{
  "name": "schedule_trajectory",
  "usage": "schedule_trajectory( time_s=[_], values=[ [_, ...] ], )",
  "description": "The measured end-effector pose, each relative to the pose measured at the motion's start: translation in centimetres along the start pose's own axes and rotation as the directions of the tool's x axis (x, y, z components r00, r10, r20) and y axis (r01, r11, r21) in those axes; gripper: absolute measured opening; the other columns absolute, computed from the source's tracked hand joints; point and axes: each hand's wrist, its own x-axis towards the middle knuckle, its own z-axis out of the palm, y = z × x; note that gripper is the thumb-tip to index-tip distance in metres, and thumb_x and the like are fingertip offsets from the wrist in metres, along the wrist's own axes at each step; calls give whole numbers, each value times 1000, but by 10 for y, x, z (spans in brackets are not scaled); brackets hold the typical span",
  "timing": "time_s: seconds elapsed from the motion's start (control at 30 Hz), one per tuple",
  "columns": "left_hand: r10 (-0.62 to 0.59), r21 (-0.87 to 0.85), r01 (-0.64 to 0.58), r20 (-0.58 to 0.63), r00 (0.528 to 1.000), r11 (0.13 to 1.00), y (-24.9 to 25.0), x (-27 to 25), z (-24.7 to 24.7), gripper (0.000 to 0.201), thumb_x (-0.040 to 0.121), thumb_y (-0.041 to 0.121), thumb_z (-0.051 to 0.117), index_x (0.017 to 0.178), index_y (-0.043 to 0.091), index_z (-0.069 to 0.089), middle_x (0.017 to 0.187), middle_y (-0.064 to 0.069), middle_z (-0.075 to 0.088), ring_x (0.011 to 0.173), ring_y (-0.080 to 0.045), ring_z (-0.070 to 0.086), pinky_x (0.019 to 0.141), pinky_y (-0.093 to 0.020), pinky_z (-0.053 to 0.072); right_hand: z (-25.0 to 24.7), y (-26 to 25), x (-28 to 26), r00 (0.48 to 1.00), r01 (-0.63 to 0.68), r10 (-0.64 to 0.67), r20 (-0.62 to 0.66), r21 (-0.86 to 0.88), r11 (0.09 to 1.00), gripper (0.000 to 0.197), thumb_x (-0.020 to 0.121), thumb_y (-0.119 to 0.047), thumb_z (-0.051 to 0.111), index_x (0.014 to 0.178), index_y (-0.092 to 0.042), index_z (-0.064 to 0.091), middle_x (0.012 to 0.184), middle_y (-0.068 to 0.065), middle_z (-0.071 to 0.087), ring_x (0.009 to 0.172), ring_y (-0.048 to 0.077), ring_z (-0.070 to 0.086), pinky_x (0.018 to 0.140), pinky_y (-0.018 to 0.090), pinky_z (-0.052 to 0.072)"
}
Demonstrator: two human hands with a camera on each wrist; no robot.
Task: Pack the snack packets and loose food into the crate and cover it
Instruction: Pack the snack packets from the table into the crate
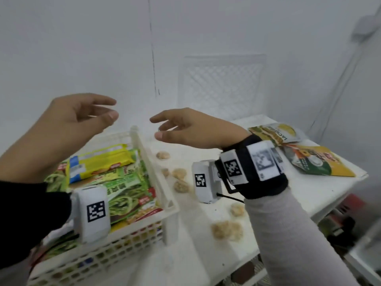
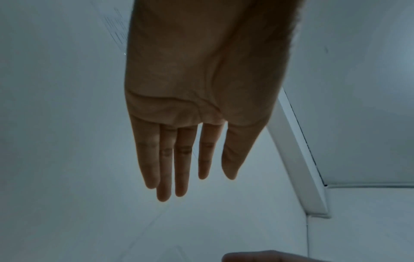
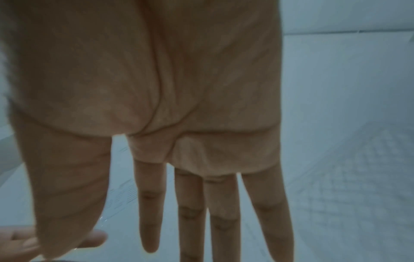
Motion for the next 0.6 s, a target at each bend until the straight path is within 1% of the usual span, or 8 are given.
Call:
schedule_trajectory(
  time_s=[0.07, 0.17, 0.23, 0.3, 0.37, 0.43, 0.5, 0.6],
  values=[
    [11, -58, -12, -23, 1000, 998, 15, -5, 35, 24, 71, 45, 66, 94, 41, 69, 94, 4, 73, 95, -19, 68, 88, -38, 51, -18, 25, -25, 999, -32, 32, -16, 5, 999, 48, 89, -43, 57, 134, -31, 46, 128, -1, 57, 110, 7, 58, 97, 26, 45],
    [14, -135, -20, -43, 999, 991, 31, -11, 92, 19, 80, 26, 68, 99, 30, 68, 99, -6, 72, 97, -20, 67, 92, -41, 51, -41, 67, -61, 994, -70, 76, -79, 85, 994, 48, 85, -39, 64, 130, -32, 50, 123, -5, 60, 108, 6, 60, 97, 32, 49],
    [-7, -177, -3, -53, 999, 984, 40, -15, 132, 18, 86, 12, 64, 102, 20, 66, 101, -15, 69, 97, -25, 66, 92, -43, 51, -52, 97, -83, 981, -52, 81, -176, 165, 985, 45, 83, -28, 70, 125, -27, 56, 112, -3, 65, 101, 8, 64, 94, 31, 51],
    [-33, -204, 20, -61, 998, 979, 43, -19, 168, 19, 86, 4, 61, 104, 10, 64, 102, -22, 67, 96, -28, 65, 90, -43, 51, -60, 127, -101, 956, -25, 100, -275, 266, 964, 39, 81, -14, 72, 118, -20, 62, 100, 4, 69, 93, 13, 67, 89, 28, 53],
    [-76, -210, 65, -45, 996, 976, 41, -23, 201, 19, 85, 0, 62, 102, 7, 65, 101, -21, 68, 96, -27, 65, 92, -39, 51, -64, 157, -116, 942, -23, 136, -306, 346, 938, 33, 81, -7, 70, 112, -16, 64, 90, 6, 71, 84, 14, 68, 82, 23, 54],
    [-150, -220, 140, -28, 988, 965, 37, -25, 226, 17, 84, 1, 63, 97, 12, 66, 100, -15, 69, 98, -25, 66, 91, -33, 51, -66, 185, -127, 941, -43, 166, -294, 385, 922, 29, 82, -3, 68, 109, -15, 64, 83, 6, 69, 79, 14, 66, 77, 21, 53],
    [-209, -197, 206, 2, 978, 959, 31, -27, 244, 17, 85, 4, 63, 94, 18, 66, 100, -12, 70, 99, -23, 66, 89, -31, 50, -65, 209, -132, 939, -78, 208, -274, 418, 905, 26, 84, -3, 66, 105, -16, 64, 80, 5, 67, 80, 17, 64, 78, 24, 53],
    [-291, -144, 293, 39, 956, 945, 22, -27, 265, 15, 86, 10, 63, 96, 21, 67, 101, -10, 70, 100, -21, 66, 90, -34, 51, -61, 242, -134, 929, -145, 271, -250, 427, 892, 22, 86, -7, 65, 103, -20, 65, 80, 3, 67, 84, 22, 65, 88, 35, 52]
  ],
)
